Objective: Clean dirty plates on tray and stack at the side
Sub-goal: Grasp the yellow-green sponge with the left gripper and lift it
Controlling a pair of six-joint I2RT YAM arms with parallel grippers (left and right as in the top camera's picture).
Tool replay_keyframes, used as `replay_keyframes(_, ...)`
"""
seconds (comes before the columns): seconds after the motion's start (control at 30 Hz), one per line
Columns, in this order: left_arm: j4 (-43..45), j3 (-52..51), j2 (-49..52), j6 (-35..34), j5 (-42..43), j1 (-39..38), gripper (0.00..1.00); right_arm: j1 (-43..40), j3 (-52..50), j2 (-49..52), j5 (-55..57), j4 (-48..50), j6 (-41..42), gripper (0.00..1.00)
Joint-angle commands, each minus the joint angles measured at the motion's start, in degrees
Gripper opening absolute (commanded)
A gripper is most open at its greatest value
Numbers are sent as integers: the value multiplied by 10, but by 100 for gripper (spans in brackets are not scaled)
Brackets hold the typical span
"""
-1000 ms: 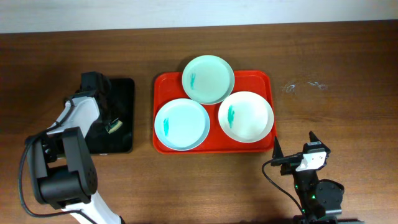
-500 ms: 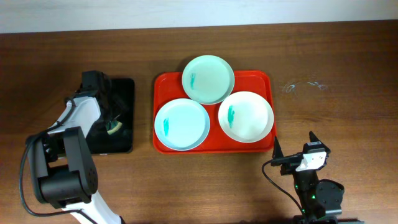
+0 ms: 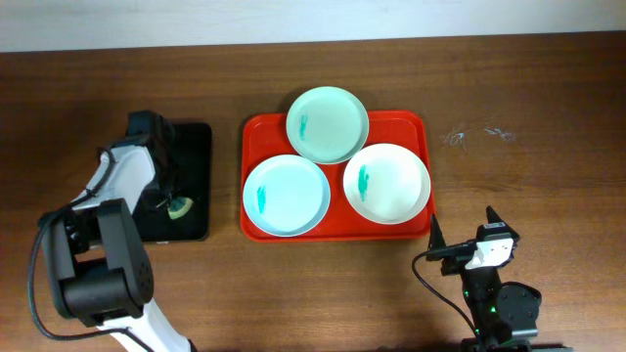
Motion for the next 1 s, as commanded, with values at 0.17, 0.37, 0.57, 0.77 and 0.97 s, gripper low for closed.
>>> replay_keyframes(0.17,-155,181,-82,1,6,3,0,1,-5,-3,5,0,-2,98)
replay_keyframes(0.37,-126,143,-73,1,-18,3,0,1,-5,-3,5,0,-2,98)
replay_keyframes(0.57,-26,53,-7,21,-26,3,0,1,-5,-3,5,0,-2,99)
replay_keyframes(0.77,-118,136,-57,100,77,2,0,1,-5,-3,5,0,-2,99)
replay_keyframes(0.97,-169,160,-158,176,233,-30,0,1,-5,-3,5,0,-2,98)
